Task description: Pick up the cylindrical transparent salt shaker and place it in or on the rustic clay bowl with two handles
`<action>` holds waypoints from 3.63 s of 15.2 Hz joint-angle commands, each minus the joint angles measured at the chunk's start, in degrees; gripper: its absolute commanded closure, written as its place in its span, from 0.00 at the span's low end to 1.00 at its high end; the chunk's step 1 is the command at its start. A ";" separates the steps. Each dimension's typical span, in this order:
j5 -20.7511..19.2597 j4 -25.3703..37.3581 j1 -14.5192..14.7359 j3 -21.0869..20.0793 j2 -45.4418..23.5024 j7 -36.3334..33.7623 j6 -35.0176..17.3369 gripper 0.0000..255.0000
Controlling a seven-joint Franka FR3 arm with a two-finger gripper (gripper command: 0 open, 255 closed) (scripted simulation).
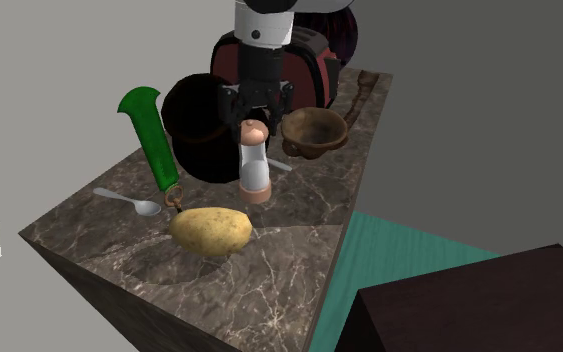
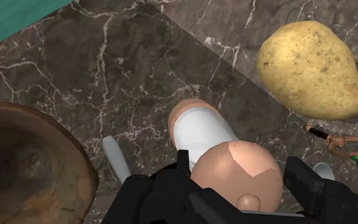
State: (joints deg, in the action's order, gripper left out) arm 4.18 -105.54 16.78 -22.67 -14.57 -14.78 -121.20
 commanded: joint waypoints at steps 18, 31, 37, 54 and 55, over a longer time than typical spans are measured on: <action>0.89 9.96 -0.37 -0.31 3.47 -0.86 13.18 1.00; 0.52 20.36 -0.07 -0.47 3.16 -2.21 23.19 1.00; 0.84 25.09 -3.63 1.75 2.49 3.20 28.06 1.00; -0.27 41.16 -11.47 6.52 -5.57 15.57 38.14 1.00; -0.15 39.68 -11.61 6.53 -5.11 15.74 37.13 1.00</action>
State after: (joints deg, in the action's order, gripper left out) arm 3.88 -64.23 5.37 -16.16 -20.25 0.73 -82.98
